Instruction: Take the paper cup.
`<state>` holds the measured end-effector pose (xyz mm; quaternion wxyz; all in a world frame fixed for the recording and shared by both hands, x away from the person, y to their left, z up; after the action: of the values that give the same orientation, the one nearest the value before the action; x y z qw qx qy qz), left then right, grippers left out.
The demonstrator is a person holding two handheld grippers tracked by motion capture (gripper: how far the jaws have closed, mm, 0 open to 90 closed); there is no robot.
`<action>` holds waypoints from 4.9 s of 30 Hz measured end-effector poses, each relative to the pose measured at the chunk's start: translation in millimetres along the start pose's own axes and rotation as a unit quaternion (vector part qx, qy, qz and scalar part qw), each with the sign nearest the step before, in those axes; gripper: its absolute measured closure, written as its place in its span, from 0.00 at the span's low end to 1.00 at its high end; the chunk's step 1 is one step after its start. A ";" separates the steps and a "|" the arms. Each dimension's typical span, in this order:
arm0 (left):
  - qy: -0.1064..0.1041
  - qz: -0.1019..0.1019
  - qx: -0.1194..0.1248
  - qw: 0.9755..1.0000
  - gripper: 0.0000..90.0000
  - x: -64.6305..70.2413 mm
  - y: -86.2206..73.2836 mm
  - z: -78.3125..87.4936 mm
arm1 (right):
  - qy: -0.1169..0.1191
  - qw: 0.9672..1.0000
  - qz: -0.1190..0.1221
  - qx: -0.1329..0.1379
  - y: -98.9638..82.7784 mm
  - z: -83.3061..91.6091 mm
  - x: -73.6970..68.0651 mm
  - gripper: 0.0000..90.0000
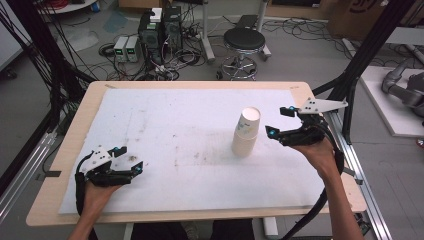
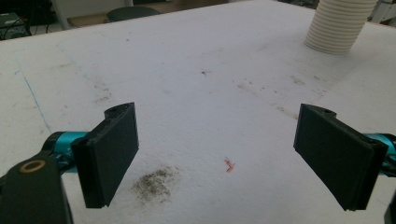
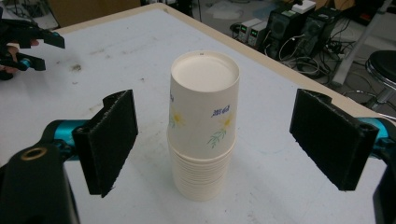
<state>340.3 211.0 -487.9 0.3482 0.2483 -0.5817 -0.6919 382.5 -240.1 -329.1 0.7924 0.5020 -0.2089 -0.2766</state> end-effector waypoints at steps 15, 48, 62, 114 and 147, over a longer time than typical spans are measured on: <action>-0.002 0.003 0.001 1.000 0.15 -0.3 0.1 0.4 | 0.035 0.996 0.022 -0.083 23.8 -20.2 7.8 0.17; -0.003 0.009 -0.002 1.000 0.15 -0.9 -0.3 -0.3 | 0.089 0.972 0.044 -0.211 24.4 -65.9 6.7 0.18; -0.003 0.010 -0.003 1.000 0.15 -1.0 -0.3 -0.4 | 0.098 0.967 0.047 -0.229 26.1 -72.3 7.4 0.28; -0.004 0.009 -0.003 1.000 0.15 -0.9 -0.3 -0.5 | 0.073 0.982 0.088 -0.147 119.0 -12.9 -3.6 0.42; -0.021 0.020 0.001 1.000 0.15 -0.8 0.1 0.2 | 0.146 0.986 0.044 0.064 34.9 -12.8 -89.7 0.42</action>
<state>340.7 211.8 -487.8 0.3495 0.2222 -0.5941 -0.6896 330.0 -161.3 -307.4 0.7918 0.5773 -0.1297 -0.1513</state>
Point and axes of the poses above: each handheld gripper's, and its own axes: z roughly backward along the jaws, y roughly out of its top, x roughly to its right, the point moved 8 cm from there along -z, roughly forward along the jaws, and after that the axes turned 6 degrees about x, right-handed, at the moved point
